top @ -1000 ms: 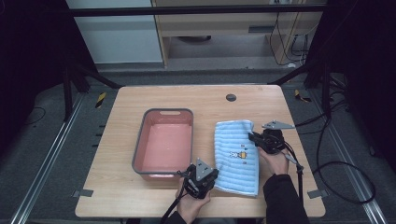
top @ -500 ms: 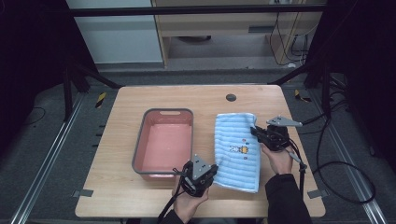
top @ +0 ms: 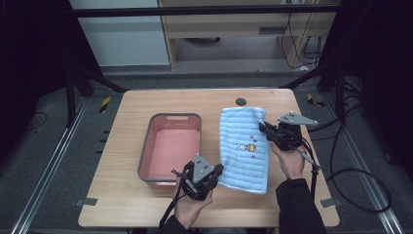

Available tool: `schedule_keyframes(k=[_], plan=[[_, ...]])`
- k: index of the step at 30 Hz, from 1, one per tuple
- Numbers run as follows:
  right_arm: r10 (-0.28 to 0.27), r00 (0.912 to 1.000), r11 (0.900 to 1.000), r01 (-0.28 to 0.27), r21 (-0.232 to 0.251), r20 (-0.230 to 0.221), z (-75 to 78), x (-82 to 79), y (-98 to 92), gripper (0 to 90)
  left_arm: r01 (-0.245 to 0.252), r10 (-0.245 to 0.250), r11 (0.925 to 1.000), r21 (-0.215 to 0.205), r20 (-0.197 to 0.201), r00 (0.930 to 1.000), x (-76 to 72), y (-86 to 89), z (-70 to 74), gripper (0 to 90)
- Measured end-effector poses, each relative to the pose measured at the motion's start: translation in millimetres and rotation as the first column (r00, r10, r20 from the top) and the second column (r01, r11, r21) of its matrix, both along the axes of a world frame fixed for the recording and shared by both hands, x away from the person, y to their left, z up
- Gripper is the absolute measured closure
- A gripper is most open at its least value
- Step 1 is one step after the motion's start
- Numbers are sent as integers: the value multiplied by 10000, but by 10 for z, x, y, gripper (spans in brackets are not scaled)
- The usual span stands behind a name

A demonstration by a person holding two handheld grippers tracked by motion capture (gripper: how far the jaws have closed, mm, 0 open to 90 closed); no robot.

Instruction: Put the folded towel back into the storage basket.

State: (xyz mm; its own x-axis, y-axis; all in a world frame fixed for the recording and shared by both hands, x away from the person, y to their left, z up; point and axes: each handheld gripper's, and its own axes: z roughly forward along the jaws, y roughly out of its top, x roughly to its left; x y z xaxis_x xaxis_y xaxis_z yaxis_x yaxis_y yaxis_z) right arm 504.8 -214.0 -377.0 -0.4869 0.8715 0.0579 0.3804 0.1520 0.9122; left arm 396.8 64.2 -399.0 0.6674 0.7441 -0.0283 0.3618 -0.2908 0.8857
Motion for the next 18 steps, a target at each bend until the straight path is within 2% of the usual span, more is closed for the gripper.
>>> schedule_keyframes(k=[6, 18], plan=[[86, 9997, 10000, -85, -20, 246, 122, 24, 119, 832, -71, 70, 10000, 69, 182, 9998, 7, 60, 69, 881], [256, 9980, 9997, -253, -58, 583, 368, 64, 394, 832, -416, 423, 9990, -150, 514, 9978, 24, 323, 246, 881]])
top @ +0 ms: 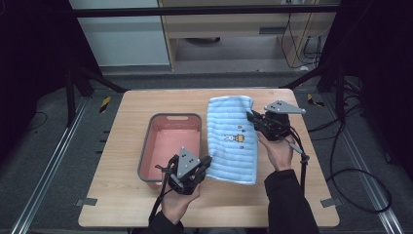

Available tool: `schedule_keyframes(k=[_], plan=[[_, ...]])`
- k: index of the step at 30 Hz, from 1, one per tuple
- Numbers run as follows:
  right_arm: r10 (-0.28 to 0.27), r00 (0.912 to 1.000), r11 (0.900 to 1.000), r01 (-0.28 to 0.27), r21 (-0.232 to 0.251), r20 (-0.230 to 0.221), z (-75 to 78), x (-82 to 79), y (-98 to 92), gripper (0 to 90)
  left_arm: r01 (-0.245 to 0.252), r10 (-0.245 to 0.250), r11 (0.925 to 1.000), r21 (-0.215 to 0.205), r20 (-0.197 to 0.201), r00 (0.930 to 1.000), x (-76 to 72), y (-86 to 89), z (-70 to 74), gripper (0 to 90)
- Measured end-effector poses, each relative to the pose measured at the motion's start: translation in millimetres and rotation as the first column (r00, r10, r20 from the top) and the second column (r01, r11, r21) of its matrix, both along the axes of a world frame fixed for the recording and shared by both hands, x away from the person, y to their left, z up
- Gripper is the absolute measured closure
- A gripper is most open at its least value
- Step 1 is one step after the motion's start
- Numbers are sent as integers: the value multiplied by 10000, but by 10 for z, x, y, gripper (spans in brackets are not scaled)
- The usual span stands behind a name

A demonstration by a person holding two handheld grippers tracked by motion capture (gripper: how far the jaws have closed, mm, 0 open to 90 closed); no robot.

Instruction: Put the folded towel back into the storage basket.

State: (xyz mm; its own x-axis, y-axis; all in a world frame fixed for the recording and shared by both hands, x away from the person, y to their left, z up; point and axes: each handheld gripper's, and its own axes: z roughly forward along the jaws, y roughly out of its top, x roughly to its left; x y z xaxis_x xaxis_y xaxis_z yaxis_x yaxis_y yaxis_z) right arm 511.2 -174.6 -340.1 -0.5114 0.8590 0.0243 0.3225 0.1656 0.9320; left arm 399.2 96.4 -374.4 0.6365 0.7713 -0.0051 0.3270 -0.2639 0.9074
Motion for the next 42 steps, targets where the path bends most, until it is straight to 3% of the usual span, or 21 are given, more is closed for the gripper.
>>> schedule_keyframes(k=[20, 35, 42], plan=[[365, 9990, 9990, -359, -261, 250, 231, 120, 501, 832, -652, 657, 9978, -145, 364, 9972, 7, 472, 195, 881], [693, 9971, 9974, -686, -222, 320, 321, 213, 865, 832, -1207, 1225, 9920, -371, 501, 9912, -1, 806, 269, 881], [941, 9951, 9952, -932, -299, 296, 293, 284, 1097, 832, -1537, 1554, 9872, -424, 413, 9870, 11, 999, 255, 881]])
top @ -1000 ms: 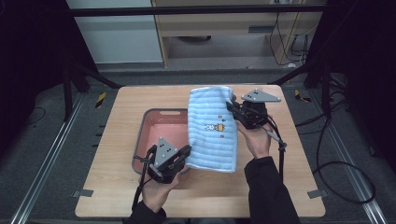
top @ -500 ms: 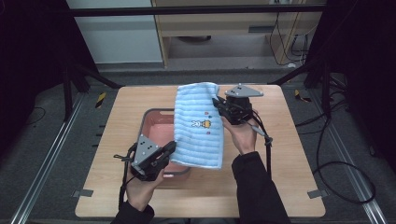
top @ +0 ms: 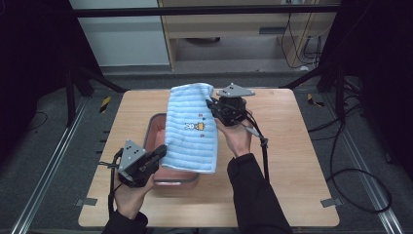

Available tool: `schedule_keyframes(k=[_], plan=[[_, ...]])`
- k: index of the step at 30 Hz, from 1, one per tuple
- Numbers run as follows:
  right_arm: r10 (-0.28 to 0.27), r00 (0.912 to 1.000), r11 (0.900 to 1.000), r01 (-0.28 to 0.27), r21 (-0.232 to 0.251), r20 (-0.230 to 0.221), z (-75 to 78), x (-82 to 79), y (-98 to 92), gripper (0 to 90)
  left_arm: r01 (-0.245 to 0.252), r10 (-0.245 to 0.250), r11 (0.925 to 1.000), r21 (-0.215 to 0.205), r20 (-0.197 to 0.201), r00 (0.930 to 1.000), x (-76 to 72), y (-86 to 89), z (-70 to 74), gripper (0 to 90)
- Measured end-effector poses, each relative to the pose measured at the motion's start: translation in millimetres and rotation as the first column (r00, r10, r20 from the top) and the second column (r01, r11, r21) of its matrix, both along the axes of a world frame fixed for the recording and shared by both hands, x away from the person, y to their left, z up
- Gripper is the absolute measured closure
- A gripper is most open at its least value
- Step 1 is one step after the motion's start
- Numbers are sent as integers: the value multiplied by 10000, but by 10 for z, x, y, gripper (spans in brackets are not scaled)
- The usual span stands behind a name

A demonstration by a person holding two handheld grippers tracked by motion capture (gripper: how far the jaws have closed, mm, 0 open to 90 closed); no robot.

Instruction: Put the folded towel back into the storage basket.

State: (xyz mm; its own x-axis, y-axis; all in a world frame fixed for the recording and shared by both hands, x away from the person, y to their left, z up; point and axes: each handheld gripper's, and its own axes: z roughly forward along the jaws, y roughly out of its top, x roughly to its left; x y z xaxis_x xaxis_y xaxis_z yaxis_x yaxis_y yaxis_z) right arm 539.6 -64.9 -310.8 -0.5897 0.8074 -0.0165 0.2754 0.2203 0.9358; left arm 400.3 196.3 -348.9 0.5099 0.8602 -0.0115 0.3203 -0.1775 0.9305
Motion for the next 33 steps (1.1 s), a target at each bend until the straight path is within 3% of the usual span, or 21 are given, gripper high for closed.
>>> schedule_keyframes(k=[11, 33], plan=[[270, 9996, 9996, -269, 34, -59, -49, 99, 265, 832, -460, 460, 9989, -33, -70, 9989, 21, 248, -44, 881], [593, 9977, 9982, -595, -44, -324, -223, 245, 597, 831, -1009, 1014, 9948, 143, -466, 9938, 126, 483, -225, 881]])
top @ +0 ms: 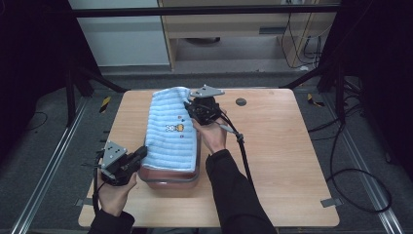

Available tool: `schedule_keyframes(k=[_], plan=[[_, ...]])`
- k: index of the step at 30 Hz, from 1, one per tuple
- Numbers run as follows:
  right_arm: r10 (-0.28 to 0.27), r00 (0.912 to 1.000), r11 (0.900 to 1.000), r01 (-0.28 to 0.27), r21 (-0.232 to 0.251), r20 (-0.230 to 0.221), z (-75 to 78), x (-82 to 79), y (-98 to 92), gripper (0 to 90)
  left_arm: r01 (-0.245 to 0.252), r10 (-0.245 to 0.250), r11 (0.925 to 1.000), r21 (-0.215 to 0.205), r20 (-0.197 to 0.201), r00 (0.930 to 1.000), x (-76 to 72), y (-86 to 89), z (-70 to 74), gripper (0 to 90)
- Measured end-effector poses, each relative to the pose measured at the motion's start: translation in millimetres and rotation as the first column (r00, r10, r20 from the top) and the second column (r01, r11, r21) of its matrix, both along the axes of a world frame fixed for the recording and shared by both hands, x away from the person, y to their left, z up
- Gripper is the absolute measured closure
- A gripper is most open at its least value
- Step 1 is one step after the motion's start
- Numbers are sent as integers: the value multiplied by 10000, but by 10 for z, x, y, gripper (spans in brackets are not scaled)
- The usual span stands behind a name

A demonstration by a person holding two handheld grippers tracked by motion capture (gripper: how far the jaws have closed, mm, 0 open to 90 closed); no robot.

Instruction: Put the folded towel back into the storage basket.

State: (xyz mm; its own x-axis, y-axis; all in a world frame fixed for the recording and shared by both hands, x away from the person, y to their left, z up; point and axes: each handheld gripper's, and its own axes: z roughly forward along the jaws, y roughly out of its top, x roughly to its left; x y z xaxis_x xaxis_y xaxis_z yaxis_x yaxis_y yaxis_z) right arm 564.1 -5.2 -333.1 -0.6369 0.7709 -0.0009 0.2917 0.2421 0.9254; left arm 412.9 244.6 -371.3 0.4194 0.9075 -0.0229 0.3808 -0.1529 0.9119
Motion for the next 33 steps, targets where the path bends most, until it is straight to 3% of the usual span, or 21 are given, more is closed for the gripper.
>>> schedule_keyframes(k=[23, 33], plan=[[10, 9981, 9998, -23, -210, -616, -398, 99, 85, 831, -25, 59, 9989, 459, -743, 9972, 100, 24, -287, 881], [-2, 9961, 9995, -27, -326, -882, -584, 123, 90, 830, -24, 83, 9990, 440, -1340, 9910, 110, -8, -428, 881]])
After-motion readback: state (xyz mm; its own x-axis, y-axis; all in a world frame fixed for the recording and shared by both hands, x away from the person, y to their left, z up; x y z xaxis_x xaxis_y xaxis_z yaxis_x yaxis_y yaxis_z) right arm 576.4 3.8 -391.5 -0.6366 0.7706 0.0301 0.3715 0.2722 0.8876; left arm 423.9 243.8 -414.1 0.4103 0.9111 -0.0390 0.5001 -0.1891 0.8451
